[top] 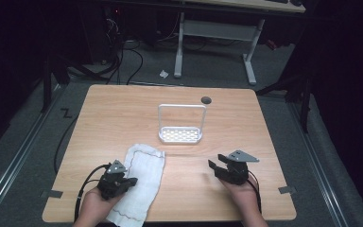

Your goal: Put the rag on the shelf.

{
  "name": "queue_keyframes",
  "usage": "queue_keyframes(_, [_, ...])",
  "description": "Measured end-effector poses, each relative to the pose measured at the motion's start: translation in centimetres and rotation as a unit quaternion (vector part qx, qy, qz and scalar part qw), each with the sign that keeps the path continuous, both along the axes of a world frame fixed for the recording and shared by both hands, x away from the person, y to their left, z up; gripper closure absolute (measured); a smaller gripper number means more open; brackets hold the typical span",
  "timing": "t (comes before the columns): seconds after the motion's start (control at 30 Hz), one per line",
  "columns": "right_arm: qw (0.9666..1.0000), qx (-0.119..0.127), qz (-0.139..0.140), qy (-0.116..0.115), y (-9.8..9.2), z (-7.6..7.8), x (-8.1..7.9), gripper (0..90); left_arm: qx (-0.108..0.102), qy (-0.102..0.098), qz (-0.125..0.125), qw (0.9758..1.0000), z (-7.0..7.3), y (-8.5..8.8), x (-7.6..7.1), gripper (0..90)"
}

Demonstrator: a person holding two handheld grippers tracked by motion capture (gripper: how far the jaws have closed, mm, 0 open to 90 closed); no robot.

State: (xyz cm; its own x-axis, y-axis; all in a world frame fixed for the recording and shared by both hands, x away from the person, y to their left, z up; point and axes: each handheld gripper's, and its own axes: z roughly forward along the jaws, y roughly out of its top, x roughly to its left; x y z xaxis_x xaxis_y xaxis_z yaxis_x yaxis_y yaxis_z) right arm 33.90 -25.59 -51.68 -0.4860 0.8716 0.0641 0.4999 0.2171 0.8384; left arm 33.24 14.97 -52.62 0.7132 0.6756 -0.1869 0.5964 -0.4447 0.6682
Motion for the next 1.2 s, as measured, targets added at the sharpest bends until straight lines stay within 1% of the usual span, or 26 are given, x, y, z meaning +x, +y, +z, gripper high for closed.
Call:
queue_keyframes(0.07, [0.9999, -0.002, 0.011, -0.008, 0.6, 0.2, -0.4, 50.8, -0.01, 0.011, -0.002, 0.9999, 0.0, -1.1, 0.2, 90.0])
queue_keyframes(0.17, [0.9997, -0.006, 0.021, -0.013, 1.2, 0.2, -0.6, 50.7, -0.008, 0.013, -0.012, 0.9998, 0.0, -2.5, 0.4, 90.0])
queue_keyframes(0.2, [0.9996, -0.007, 0.024, -0.013, 1.5, 0.2, -0.6, 50.5, -0.008, 0.013, -0.012, 0.9998, 0.0, -2.5, 0.4, 90.0])
queue_keyframes(0.23, [0.9995, -0.007, 0.028, -0.011, 1.8, 0.1, -0.7, 50.4, -0.008, 0.013, -0.013, 0.9998, 0.0, -3.5, 0.4, 90.0])
queue_keyframes(0.27, [0.9994, -0.008, 0.032, -0.01, 2.1, 0.0, -0.8, 50.2, -0.008, 0.012, -0.014, 0.9998, 0.0, -3.9, 0.4, 90.0])
queue_keyframes(0.37, [0.9984, 0.012, 0.054, -0.003, 3.2, -0.1, -1.0, 50.7, -0.013, 0.011, -0.018, 0.9997, 0.0, -4.7, 0.4, 90.0])
queue_keyframes(0.4, [0.998, 0.011, 0.061, -0.004, 3.8, -0.1, -1.2, 51.3, -0.013, 0.011, -0.018, 0.9997, 0.0, -4.7, 0.4, 89.9])
queue_keyframes(0.43, [0.9975, 0.006, 0.07, -0.007, 4.4, -0.1, -1.3, 52.1, -0.026, 0.007, -0.013, 0.9996, 0.2, -4.6, 0.3, 89.8])
queue_keyframes(0.47, [0.9975, 0.006, 0.07, -0.007, 4.4, -0.1, -1.3, 52.1, -0.026, 0.007, -0.013, 0.9996, 0.2, -4.6, 0.3, 85.4])
queue_keyframes(0.5, [0.9959, 0.003, 0.09, -0.009, 5.6, -0.2, -1.6, 53.1, -0.025, -0.012, -0.009, 0.9996, 0.7, -4.2, -0.1, 82.7])
queue_keyframes(0.53, [0.9959, 0.003, 0.09, -0.009, 5.6, -0.2, -1.6, 53.1, -0.025, -0.012, -0.009, 0.9996, 0.7, -4.2, -0.1, 81.1])
queue_keyframes(0.57, [0.9948, 0.007, 0.102, -0.006, 6.2, -0.2, -1.8, 53.3, -0.027, -0.022, -0.004, 0.9994, 0.9, -3.8, -0.3, 81.1])
queue_keyframes(0.6, [0.9924, 0.007, 0.123, -0.001, 7.4, -0.3, -2.0, 54.7, -0.03, -0.038, 0.015, 0.9987, 1.2, -2.4, -0.5, 78.5])
queue_keyframes(0.63, [0.9912, 0.002, 0.133, -0.001, 8.1, -0.4, -2.2, 55.5, -0.032, -0.042, 0.026, 0.9983, 1.1, -1.7, -0.5, 77.6])
queue_keyframes(0.67, [0.9912, 0.002, 0.133, -0.001, 8.1, -0.4, -2.2, 55.5, -0.032, -0.042, 0.026, 0.9983, 1.1, -1.7, -0.5, 77.3])
queue_keyframes(0.7, [0.9883, -0.015, 0.151, -0.007, 9.5, -0.5, -2.4, 58.2, -0.033, -0.031, 0.043, 0.998, 0.6, -0.3, -0.3, 77.3])
queue_keyframes(0.73, [0.9883, -0.015, 0.151, -0.007, 9.5, -0.5, -2.4, 58.2, -0.033, -0.031, 0.043, 0.998, 0.6, -0.3, -0.3, 78.1])
queue_keyframes(0.77, [0.9858, -0.026, 0.166, -0.004, 10.4, -0.8, -2.3, 61.0, -0.034, -0.013, 0.051, 0.9981, 0.1, 0.3, -0.4, 80.7])
queue_keyframes(0.87, [0.9821, -0.043, 0.183, 0.011, 11.6, -1.2, -2.0, 70.8, -0.022, -0.012, 0.043, 0.9987, -0.4, 0.2, -0.9, 83.9])
queue_keyframes(0.93, [0.9802, -0.055, 0.188, 0.027, 12.1, -1.5, -1.7, 80.1, -0.025, -0.01, 0.042, 0.9987, -0.4, 0.1, -0.9, 84.5])
queue_keyframes(0.97, [0.9802, -0.055, 0.188, 0.027, 12.1, -1.5, -1.7, 80.1, -0.026, -0.007, 0.042, 0.9987, -0.4, 0.1, -0.9, 84.5])
queue_keyframes(1.03, [0.9787, -0.062, 0.191, 0.042, 12.3, -1.8, -1.4, 85.0, -0.032, -0.006, 0.041, 0.9986, -0.5, 0.0, -1.0, 85.0])
queue_keyframes(1.07, [0.9784, -0.062, 0.192, 0.046, 12.2, -1.8, -1.2, 89.0, -0.032, -0.005, 0.034, 0.9989, -0.6, -0.3, -1.0, 85.3])
queue_keyframes(1.1, [0.9784, -0.062, 0.192, 0.046, 12.2, -1.8, -1.2, 89.0, -0.032, -0.005, 0.034, 0.9989, -0.6, -0.3, -1.0, 85.3])
queue_keyframes(1.13, [0.9789, -0.063, 0.188, 0.05, 12.1, -1.8, -1.1, 90.0, -0.037, -0.002, 0.029, 0.9989, -0.6, -0.5, -1.0, 85.3])
queue_keyframes(1.2, [0.9803, -0.055, 0.181, 0.057, 11.3, -1.8, -0.9, 90.0, -0.041, 0.001, 0.019, 0.999, -0.7, -1.0, -1.1, 85.4])
